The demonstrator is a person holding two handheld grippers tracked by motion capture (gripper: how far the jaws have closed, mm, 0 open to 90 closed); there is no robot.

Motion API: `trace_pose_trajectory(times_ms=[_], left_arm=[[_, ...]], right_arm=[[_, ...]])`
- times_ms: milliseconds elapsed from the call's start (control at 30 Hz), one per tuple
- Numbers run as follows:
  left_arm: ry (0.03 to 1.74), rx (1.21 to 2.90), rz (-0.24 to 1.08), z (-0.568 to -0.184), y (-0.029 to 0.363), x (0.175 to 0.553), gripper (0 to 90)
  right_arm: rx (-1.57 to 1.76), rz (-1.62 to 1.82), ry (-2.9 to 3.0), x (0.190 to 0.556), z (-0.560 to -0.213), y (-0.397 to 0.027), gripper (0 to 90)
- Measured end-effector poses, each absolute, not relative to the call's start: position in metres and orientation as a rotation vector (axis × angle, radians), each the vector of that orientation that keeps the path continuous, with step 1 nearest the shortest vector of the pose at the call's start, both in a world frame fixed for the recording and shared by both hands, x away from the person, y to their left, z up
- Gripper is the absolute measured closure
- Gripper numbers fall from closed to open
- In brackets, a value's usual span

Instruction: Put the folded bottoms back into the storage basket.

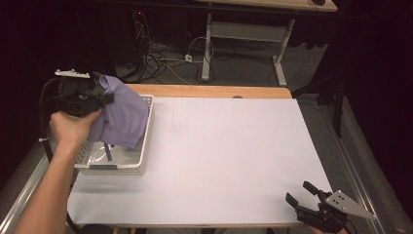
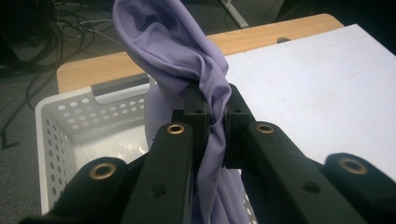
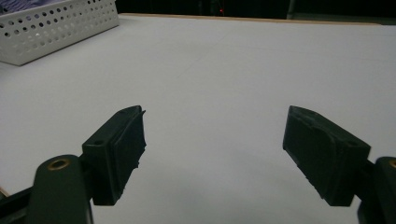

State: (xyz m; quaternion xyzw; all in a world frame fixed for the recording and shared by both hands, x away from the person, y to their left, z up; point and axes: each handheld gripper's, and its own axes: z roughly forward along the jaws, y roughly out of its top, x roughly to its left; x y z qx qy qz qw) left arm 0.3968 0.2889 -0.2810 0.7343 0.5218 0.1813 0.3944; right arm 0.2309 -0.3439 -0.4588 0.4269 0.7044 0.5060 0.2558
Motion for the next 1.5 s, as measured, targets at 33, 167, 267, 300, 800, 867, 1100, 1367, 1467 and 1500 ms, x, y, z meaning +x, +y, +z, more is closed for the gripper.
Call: trace_pose_trajectory(times_ms=[33, 167, 267, 300, 800, 867, 1100, 1367, 1467, 1500], left_arm=[[1.326, 1.865, 0.458, -0.282, 0.289, 0.398, 81.4], [1.339, 1.874, 0.452, -0.288, 0.287, 0.403, 81.4], [1.345, 1.884, 0.439, -0.295, 0.284, 0.408, 81.3], [1.347, 1.885, 0.435, -0.297, 0.283, 0.409, 81.3], [1.406, 1.845, 0.399, -0.332, 0.286, 0.423, 80.7], [1.425, 1.844, 0.407, -0.336, 0.288, 0.424, 80.5], [1.491, 1.848, 0.436, -0.352, 0.297, 0.426, 80.2], [1.568, 1.842, 0.456, -0.369, 0.307, 0.428, 79.3], [1.597, 1.867, 0.468, -0.377, 0.308, 0.431, 79.3], [1.603, 1.868, 0.474, -0.380, 0.307, 0.432, 79.3]], right_arm=[[1.158, 1.374, 1.912, 0.231, -0.459, -0.344, 22.0], [1.161, 1.373, 1.911, 0.231, -0.459, -0.344, 22.0], [1.166, 1.370, 1.908, 0.231, -0.459, -0.344, 22.0], [1.168, 1.370, 1.907, 0.231, -0.459, -0.345, 22.0], [1.171, 1.360, 1.902, 0.231, -0.459, -0.345, 22.0], [1.173, 1.362, 1.901, 0.230, -0.459, -0.345, 22.0], [1.169, 1.359, 1.900, 0.231, -0.459, -0.345, 22.0], [1.167, 1.360, 1.897, 0.229, -0.459, -0.345, 22.0], [1.170, 1.358, 1.900, 0.231, -0.459, -0.345, 22.0], [1.170, 1.357, 1.900, 0.231, -0.459, -0.345, 22.0]])
